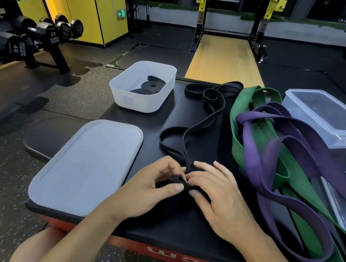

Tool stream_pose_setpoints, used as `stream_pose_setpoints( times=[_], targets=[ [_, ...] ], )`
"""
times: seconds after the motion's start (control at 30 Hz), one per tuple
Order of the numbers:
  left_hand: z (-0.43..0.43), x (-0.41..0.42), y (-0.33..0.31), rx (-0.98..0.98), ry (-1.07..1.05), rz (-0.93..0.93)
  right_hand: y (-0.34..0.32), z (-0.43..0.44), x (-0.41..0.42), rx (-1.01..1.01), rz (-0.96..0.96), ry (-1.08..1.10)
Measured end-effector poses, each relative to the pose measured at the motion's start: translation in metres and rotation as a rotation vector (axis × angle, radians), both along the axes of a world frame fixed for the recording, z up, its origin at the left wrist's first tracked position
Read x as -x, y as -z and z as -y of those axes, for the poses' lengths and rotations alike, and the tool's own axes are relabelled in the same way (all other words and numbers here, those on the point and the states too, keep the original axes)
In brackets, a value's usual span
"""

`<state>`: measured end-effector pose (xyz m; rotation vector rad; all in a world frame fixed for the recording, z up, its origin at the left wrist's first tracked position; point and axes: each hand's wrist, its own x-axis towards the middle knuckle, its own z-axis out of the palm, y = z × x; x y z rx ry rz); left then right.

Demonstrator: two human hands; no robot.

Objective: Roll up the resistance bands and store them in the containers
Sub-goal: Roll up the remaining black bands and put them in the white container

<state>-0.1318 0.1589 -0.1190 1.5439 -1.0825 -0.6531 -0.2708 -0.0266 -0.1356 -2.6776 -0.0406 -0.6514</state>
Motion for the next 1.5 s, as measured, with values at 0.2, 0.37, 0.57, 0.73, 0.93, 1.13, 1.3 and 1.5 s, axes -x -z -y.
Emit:
stream_pose_setpoints(
  times=[0.2,0.37,0.57,0.73,0.93,1.13,1.3,1.5],
  targets=[
    [0.005,0.003,0.006,0.022,-0.274,0.205,0.001,-0.004,0.004,0.113,0.118,0.113],
    [0.011,0.01,0.014,-0.15,-0.408,0.451,0.004,-0.001,0.0,0.184,0.037,0.12],
    [0.01,0.011,0.008,-0.073,-0.339,0.406,0.006,0.003,0.001,0.091,-0.009,0.012],
    [0.017,0.014,0.005,-0.15,-0.305,0.405,0.006,0.004,0.001,0.037,-0.043,-0.067],
    [0.019,0.011,0.006,-0.161,-0.311,0.366,0.005,0.001,0.0,-0.053,0.024,0.032],
    [0.02,0.01,0.01,-0.081,-0.389,0.115,0.005,0.002,0.001,0.009,0.004,-0.001],
    [0.019,0.009,0.008,-0.079,-0.331,0.086,0.006,0.0,0.001,-0.026,-0.005,0.033],
    [0.019,0.013,0.004,-0.12,-0.286,0.207,0.006,-0.001,0.001,0.034,0.001,0.095]
  ],
)
